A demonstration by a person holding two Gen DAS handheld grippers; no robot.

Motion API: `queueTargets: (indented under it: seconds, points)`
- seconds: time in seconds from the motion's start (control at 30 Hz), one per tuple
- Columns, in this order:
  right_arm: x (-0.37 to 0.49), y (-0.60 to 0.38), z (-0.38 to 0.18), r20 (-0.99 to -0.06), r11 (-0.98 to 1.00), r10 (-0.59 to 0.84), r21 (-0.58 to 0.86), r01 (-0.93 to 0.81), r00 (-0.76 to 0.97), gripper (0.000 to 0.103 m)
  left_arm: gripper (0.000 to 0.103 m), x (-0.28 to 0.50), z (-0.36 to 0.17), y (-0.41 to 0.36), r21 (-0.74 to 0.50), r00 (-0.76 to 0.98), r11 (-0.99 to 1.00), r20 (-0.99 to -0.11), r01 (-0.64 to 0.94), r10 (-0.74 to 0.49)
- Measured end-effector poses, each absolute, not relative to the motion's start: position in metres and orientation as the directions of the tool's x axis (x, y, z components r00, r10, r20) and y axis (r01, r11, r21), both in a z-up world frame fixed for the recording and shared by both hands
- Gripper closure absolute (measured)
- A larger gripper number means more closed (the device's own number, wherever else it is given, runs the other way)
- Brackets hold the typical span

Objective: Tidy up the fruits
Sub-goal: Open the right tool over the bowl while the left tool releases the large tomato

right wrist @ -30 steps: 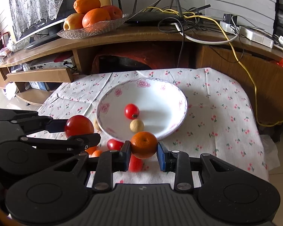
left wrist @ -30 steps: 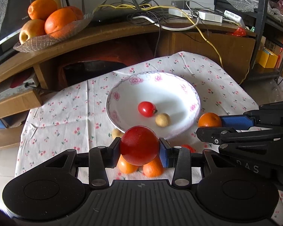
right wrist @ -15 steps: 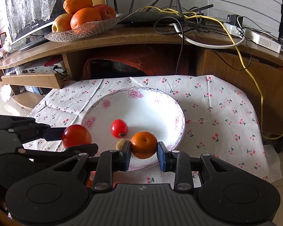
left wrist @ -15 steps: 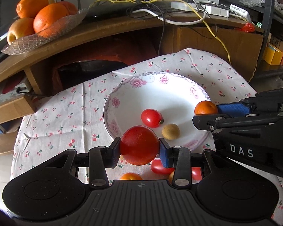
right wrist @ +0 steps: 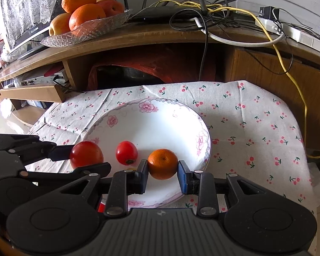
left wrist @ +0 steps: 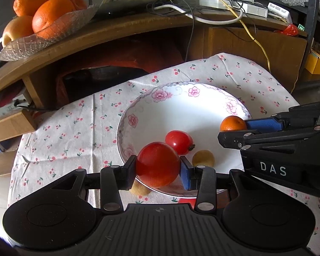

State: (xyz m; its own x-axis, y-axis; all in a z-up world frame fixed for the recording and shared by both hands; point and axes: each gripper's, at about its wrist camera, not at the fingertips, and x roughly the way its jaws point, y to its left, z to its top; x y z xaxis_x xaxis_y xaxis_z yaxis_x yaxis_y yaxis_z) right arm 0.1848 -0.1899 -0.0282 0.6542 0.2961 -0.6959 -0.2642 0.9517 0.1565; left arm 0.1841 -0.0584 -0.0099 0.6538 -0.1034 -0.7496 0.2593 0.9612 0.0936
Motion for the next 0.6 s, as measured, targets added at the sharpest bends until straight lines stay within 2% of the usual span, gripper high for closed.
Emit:
queueTargets:
  seconds: [0.13,0.2,0.6]
  points:
    - [0.187,-0.188,-0.026,-0.677,0.932,0.357,0.216,-0.291,0.644,0.07,0.044,0.183,-0.009,-0.063,0.072,0.651,0.954,-0.746,0.291,-0.142]
    - [0.185,-0.184,-0.022,-0.666,0.938,0.338,0.176,-0.3,0.665,0.07,0.037,0.179,-0.008,-0.069,0.126,0.669,0.944,-0.733,0.306,-0.119]
    - [0.176,-0.202,-0.004,-0.638,0.961,0.277,0.171,-0.219,0.719,0.07,0.037,0.169,0.005,-0.051,0.094,0.68,0.962,-0.725,0.257,-0.111]
